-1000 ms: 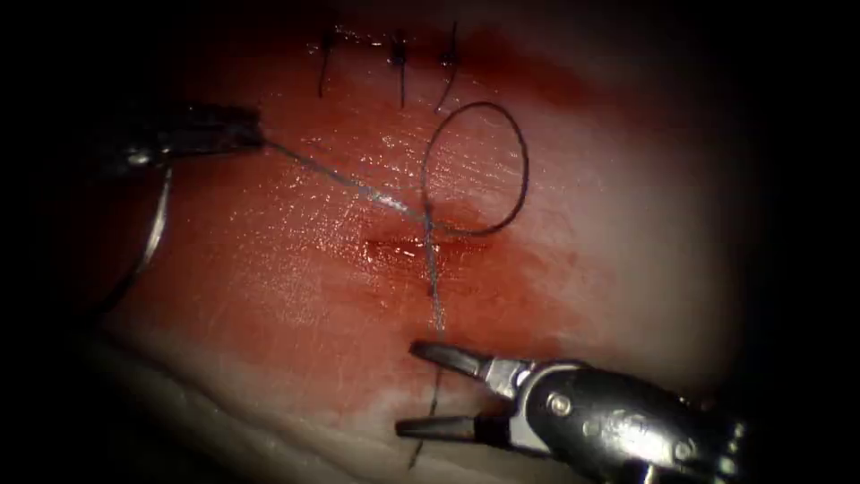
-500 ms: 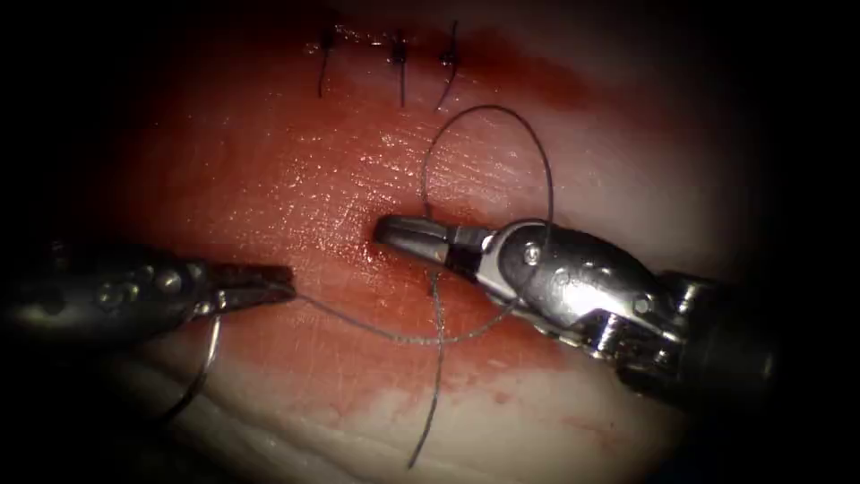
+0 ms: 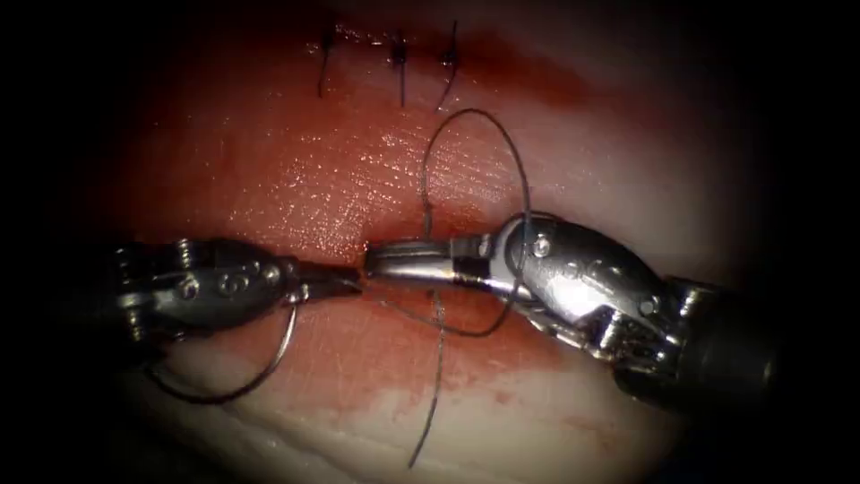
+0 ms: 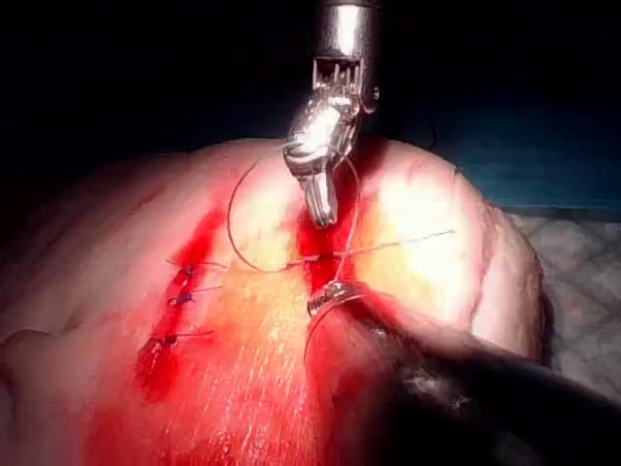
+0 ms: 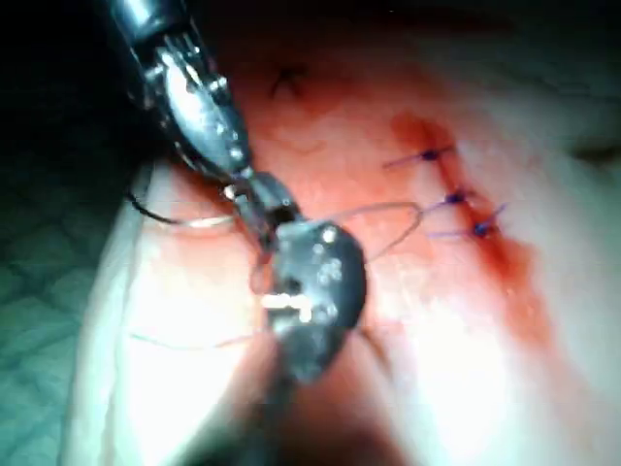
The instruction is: Wound Closure
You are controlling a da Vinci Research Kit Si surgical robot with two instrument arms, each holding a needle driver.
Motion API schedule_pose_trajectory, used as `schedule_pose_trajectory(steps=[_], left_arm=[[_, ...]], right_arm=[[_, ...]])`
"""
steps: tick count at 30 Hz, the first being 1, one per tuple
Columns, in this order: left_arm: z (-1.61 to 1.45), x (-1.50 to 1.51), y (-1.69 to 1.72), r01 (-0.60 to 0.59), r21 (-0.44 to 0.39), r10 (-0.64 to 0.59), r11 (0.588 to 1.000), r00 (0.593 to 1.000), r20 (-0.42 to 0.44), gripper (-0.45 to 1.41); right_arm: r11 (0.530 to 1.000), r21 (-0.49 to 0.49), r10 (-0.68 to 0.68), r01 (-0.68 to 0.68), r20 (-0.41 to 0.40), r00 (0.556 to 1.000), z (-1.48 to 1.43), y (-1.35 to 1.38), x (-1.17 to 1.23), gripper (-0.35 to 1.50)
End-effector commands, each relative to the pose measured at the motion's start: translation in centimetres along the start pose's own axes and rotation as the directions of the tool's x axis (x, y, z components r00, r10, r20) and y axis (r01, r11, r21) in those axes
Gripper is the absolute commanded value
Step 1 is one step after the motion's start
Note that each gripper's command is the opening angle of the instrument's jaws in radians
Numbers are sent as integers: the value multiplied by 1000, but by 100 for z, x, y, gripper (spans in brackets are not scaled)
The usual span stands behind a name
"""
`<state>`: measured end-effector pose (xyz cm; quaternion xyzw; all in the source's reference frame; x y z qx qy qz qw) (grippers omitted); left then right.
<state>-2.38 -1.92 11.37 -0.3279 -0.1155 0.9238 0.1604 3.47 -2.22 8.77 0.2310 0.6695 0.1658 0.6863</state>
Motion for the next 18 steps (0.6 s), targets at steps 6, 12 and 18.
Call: schedule_pose_trajectory(steps=[6, 12, 18], left_arm=[[17, -5, -16, 0, -10, 0, 1000, 1000, 1, -45], [18, -4, -19, 3, -20, -3, 1000, 1000, 1, -45], [19, -3, -16, -1, -26, 2, 1000, 1000, 2, -45]], right_arm=[[982, 187, -22, 3, 104, 994, 9, 7, -5, -11], [939, 345, -84, -7, 249, 965, 23, 4, -13, -1], [879, 477, -215, 15, 369, 904, 31, -5, -27, 31]])
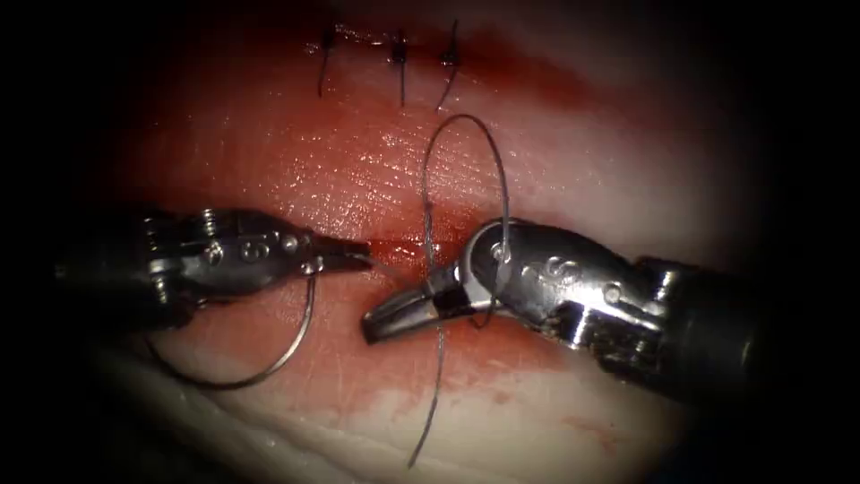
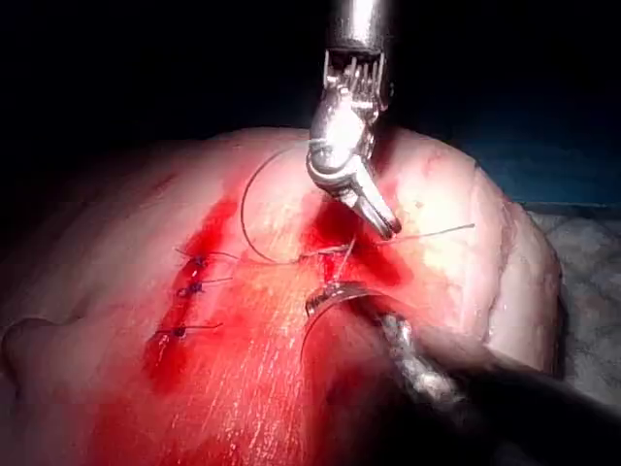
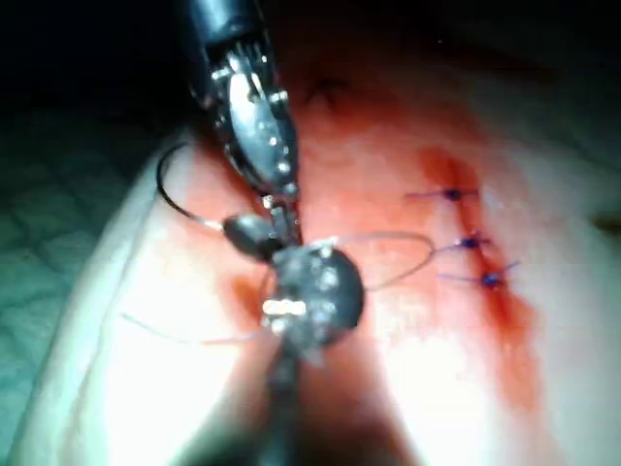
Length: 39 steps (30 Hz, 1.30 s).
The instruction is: Wound Closure
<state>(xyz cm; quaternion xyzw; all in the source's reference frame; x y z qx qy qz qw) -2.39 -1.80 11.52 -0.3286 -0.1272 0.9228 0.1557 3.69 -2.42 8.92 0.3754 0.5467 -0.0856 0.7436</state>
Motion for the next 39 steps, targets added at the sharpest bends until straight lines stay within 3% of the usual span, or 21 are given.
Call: schedule_pose_trajectory(steps=[1, 7, 14, 21, 27, 31, 35, 39], left_arm=[[7, 1, 0, -1, -2, 1, 1000, 1000, -1, -45], [6, 0, 3, -4, -3, 4, 1000, 1000, 2, -45], [6, -1, 5, -7, -6, 7, 1000, 1000, 5, -45], [7, -4, 7, -5, -8, 5, 1000, 1000, 7, -45], [6, -5, 8, -2, -10, 2, 1000, 1000, 6, -45], [6, -6, 8, -3, -11, 3, 1000, 1000, 6, -45], [6, -6, 9, -5, -13, 5, 1000, 1000, 8, -45], [4, -8, 13, -9, -17, 9, 1000, 1000, 7, -45]], right_arm=[[999, 26, -19, 18, 38, 999, 8, 4, -3, 34], [989, 130, -90, 72, 138, 986, 11, -12, -12, 64], [970, 217, -154, 106, 216, 964, 16, -36, -25, 76], [958, 255, -207, 133, 290, 935, 35, -40, -43, 78], [959, 229, -235, 167, 314, 920, 52, -31, -54, 74], [958, 223, -252, 179, 362, 898, 54, -26, -58, 51], [959, 223, -251, 176, 376, 892, 51, -23, -60, -35], [960, 221, -247, 173, 373, 894, 39, -13, -60, -35]])
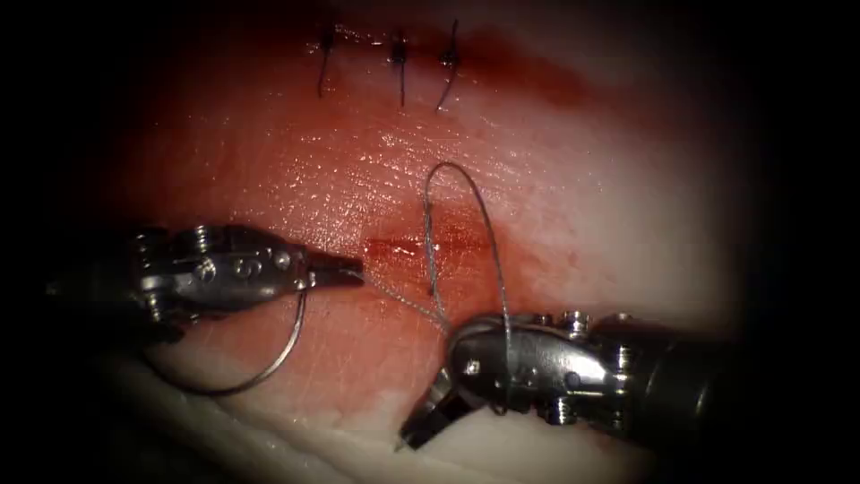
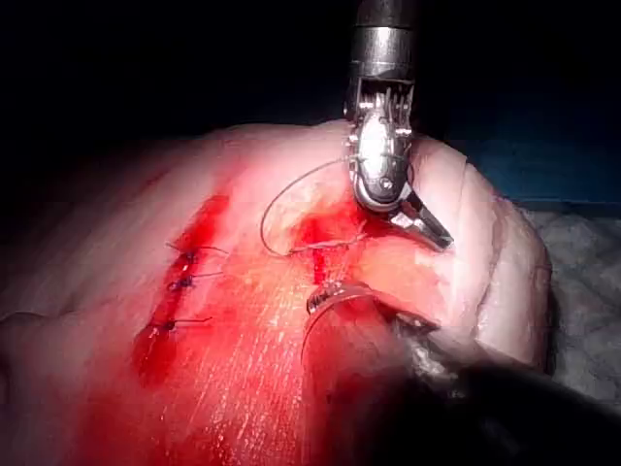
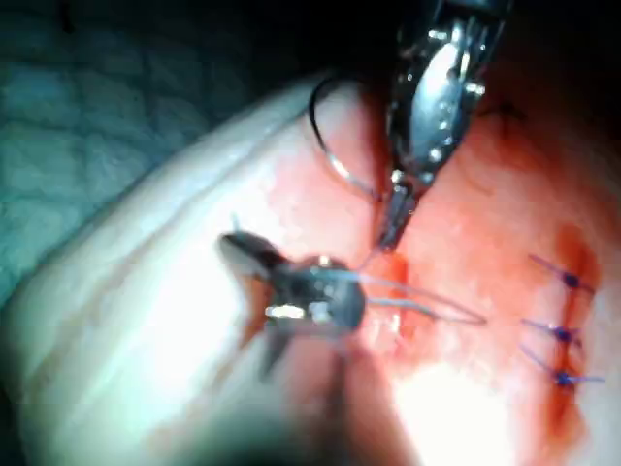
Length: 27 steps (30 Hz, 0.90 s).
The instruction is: Wound Closure
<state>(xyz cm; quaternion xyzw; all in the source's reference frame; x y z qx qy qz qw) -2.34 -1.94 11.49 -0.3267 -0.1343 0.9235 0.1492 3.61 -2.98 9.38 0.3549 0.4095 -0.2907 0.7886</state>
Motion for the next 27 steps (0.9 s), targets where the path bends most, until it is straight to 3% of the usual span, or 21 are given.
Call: schedule_pose_trajectory(steps=[1, 7, 12, 20, 27], left_arm=[[7, 0, 3, -4, -3, 4, 1000, 1000, -1, -45], [5, -7, 29, -15, -7, 15, 1000, 1000, 16, -45], [11, -22, 61, -25, -10, 25, 1000, 999, 40, -45], [21, -52, 115, -36, -33, 38, 999, 996, 79, -45], [18, -53, 163, -48, -59, 53, 997, 995, 83, -45]], right_arm=[[1000, -15, -3, 3, -5, 1000, -3, 12, -4, -35], [991, -125, 51, -54, -28, 998, -40, 24, -7, -35], [982, -169, 62, -89, -163, 985, -69, 27, 5, -35], [977, -178, 73, -118, -244, 967, -73, 29, 13, -35], [964, -214, 98, -156, -257, 961, -79, 42, 8, -35]])
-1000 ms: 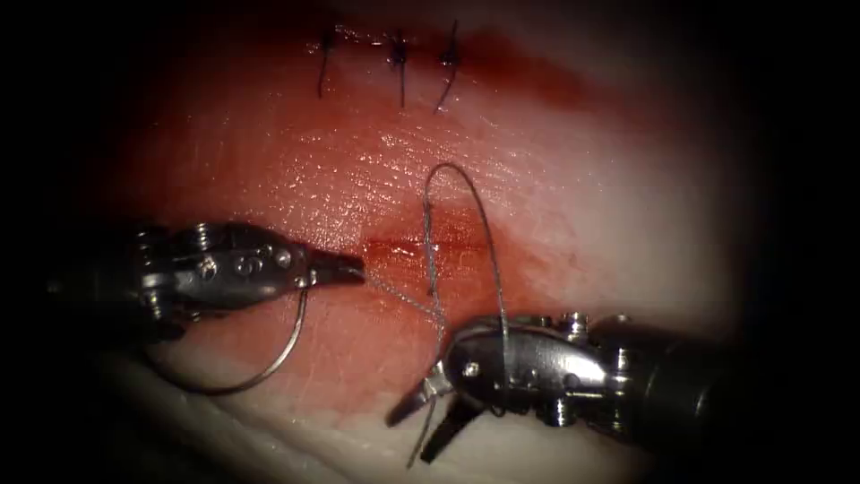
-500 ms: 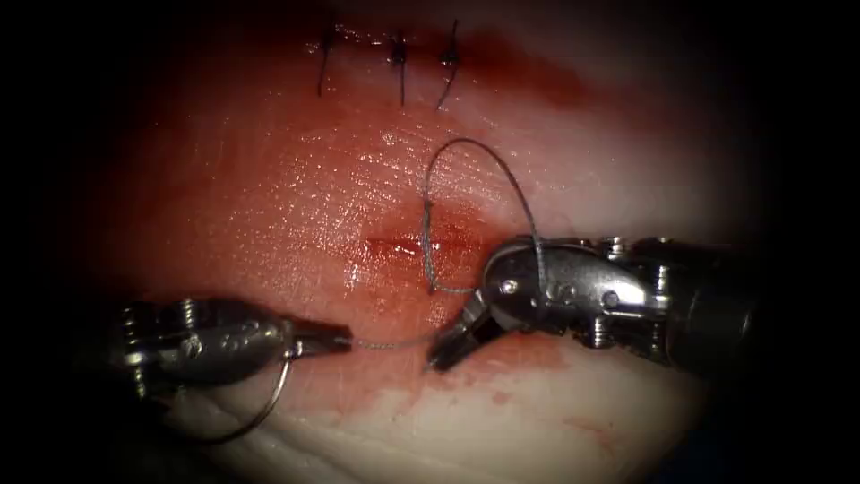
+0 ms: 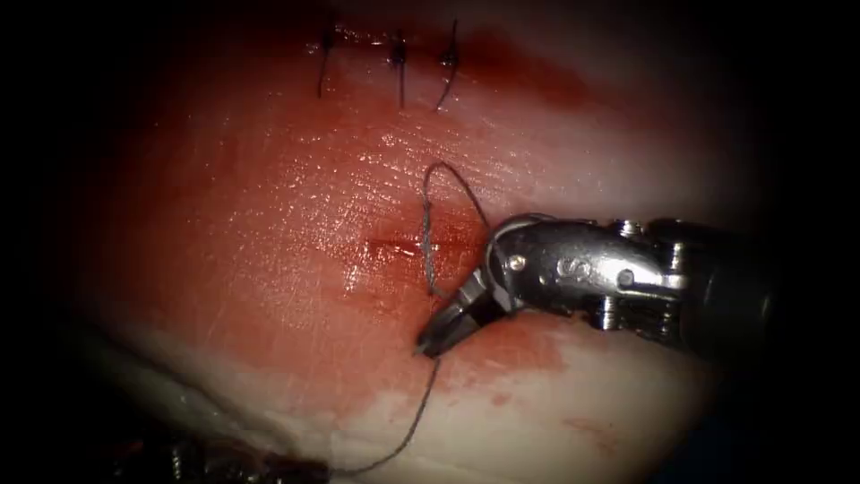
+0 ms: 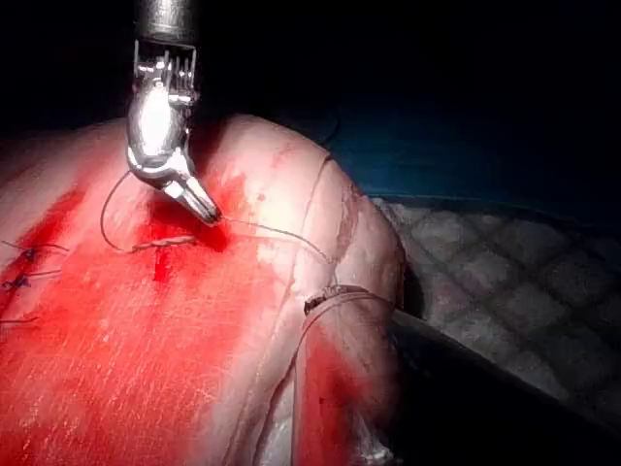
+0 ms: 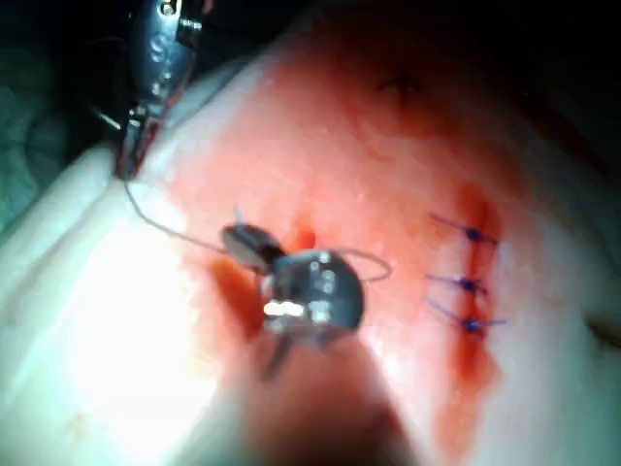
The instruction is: Wound Closure
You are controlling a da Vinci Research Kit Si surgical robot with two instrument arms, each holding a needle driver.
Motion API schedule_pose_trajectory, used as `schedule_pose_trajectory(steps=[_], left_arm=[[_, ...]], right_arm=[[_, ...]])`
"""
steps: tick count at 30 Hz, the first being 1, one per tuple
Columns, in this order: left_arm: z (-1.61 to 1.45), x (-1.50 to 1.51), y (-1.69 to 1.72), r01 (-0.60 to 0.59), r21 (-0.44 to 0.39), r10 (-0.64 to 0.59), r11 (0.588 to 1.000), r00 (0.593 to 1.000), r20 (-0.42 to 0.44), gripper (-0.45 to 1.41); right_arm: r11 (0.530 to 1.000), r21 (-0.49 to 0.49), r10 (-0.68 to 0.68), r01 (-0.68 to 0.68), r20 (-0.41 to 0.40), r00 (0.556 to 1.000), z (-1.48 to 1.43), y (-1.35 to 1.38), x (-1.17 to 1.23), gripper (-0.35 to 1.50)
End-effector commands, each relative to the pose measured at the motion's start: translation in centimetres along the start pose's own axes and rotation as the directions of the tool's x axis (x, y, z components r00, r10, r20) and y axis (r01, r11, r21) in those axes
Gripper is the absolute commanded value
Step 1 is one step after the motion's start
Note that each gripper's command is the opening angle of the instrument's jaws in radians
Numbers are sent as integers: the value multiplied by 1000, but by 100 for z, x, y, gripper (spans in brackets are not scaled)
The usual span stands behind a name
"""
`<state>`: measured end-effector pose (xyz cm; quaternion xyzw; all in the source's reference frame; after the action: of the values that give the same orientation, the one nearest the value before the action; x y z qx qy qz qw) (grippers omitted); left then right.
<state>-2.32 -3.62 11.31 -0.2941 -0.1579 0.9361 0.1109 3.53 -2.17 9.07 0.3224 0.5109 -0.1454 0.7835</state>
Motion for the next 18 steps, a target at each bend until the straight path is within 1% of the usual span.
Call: schedule_pose_trajectory(steps=[1, 8, 14, 18], left_arm=[[8, 1, 7, -3, -6, 3, 1000, 1000, -3, -45], [1, -1, 34, -18, -23, 18, 1000, 1000, -1, -45], [0, -18, 53, -7, -33, 7, 999, 1000, 2, -45], [4, -31, 70, -1, -34, 2, 999, 1000, 13, -45]], right_arm=[[1000, -18, 3, -3, 2, 1000, 4, 14, -1, -35], [996, -88, 34, -31, 29, 999, -13, 35, -12, -35], [989, -134, 69, -64, 30, 997, -36, 54, -25, -35], [985, -149, 89, -84, 27, 996, -48, 65, -27, -35]])
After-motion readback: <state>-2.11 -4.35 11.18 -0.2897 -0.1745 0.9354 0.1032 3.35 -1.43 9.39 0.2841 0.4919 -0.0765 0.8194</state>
